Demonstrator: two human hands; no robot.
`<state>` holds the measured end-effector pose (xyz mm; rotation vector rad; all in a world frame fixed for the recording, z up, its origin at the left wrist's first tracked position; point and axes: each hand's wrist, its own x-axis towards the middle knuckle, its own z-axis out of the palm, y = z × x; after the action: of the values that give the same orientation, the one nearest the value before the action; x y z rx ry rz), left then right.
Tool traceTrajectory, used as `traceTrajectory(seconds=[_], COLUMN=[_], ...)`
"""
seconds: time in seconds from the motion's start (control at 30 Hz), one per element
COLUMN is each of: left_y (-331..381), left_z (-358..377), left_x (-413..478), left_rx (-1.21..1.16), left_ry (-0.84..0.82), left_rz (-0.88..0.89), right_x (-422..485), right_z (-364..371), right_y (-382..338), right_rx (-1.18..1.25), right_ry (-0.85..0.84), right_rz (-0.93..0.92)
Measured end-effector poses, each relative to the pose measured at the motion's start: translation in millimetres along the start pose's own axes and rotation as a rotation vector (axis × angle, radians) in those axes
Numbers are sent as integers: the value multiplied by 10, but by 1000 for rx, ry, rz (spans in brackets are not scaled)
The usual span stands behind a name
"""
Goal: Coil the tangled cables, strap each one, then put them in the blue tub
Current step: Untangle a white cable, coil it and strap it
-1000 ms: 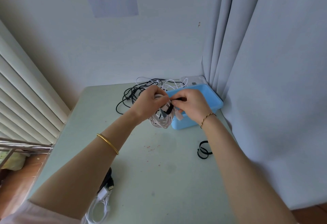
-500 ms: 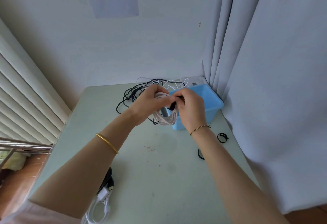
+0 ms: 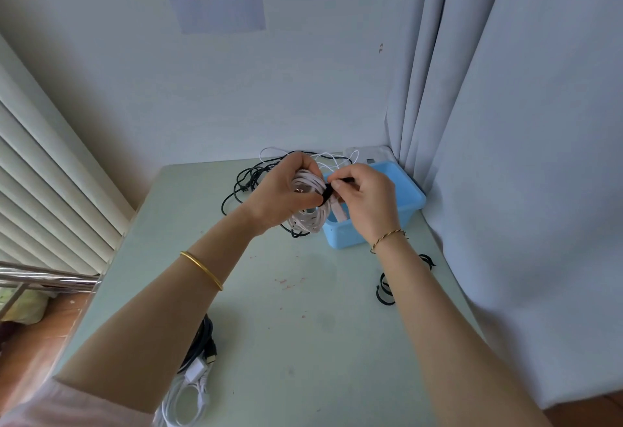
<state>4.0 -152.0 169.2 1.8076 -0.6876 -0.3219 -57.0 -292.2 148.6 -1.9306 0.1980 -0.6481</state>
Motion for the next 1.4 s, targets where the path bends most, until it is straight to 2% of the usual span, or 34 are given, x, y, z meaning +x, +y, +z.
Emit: traceTrajectory(seconds=[0.37, 0.63, 0.97, 1.13, 1.27, 1.4], left_y=[20, 81, 65, 79, 87, 38], left_z=[-45, 41, 97, 96, 102, 80], left_x=[-10, 3, -23, -12, -2, 7], left_rx=[76, 4, -36, -36, -72, -99], left_ry=[-6, 64, 75, 90, 103, 96], left_rz=[93, 104, 107, 108, 81, 38], right_x=[32, 27, 46, 80, 110, 146], right_z=[53, 91, 105, 72, 57, 73], right_y=[-14, -93, -57, -77, -93, -57], right_rx=[165, 301, 318, 114, -90, -145], right_ry=[-30, -2, -21, -95, -190, -286], right_rz=[84, 98, 271, 177, 32, 40])
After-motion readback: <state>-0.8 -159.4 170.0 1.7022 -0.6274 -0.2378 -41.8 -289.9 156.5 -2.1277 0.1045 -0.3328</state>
